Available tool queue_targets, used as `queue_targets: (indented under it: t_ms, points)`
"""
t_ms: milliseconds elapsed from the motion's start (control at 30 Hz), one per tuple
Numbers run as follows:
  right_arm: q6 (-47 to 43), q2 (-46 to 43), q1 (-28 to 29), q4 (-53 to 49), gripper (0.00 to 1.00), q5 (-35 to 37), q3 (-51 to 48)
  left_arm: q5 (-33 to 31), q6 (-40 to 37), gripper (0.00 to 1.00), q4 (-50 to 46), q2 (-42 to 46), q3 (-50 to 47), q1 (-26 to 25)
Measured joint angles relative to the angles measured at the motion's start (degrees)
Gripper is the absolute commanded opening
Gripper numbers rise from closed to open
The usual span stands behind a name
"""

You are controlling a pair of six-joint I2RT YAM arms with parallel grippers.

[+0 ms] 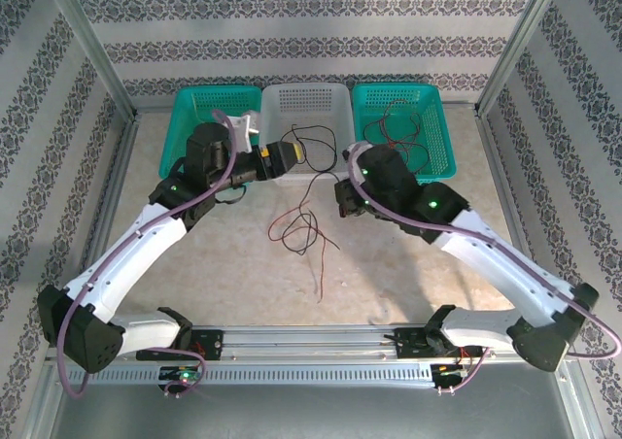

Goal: Untangle the cables

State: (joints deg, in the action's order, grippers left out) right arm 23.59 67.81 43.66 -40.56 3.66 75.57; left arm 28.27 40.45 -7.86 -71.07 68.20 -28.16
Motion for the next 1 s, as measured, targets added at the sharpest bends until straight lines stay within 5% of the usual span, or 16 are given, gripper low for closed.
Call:
queue_targets:
  t_ms: [467, 733, 1000]
  points:
    - [-1.57, -4.68, 0.0, -1.44, 0.0, 0.2, 14.36, 5.44, -2.25, 0.77, 7.02, -2.71, 3.93, -3.37]
    - [-1.55, -5.03, -1.42, -1.44, 0.0, -0.13, 15.3, 6.27, -2.29, 0.59, 8.92, -3.26, 3.98, -4.5]
    - [-1.46, -4.72, -1.92, -1.01, 0.0, -2.67, 14.43, 8.52, -3.43, 0.6, 9.2, -4.66, 6.86, -4.52]
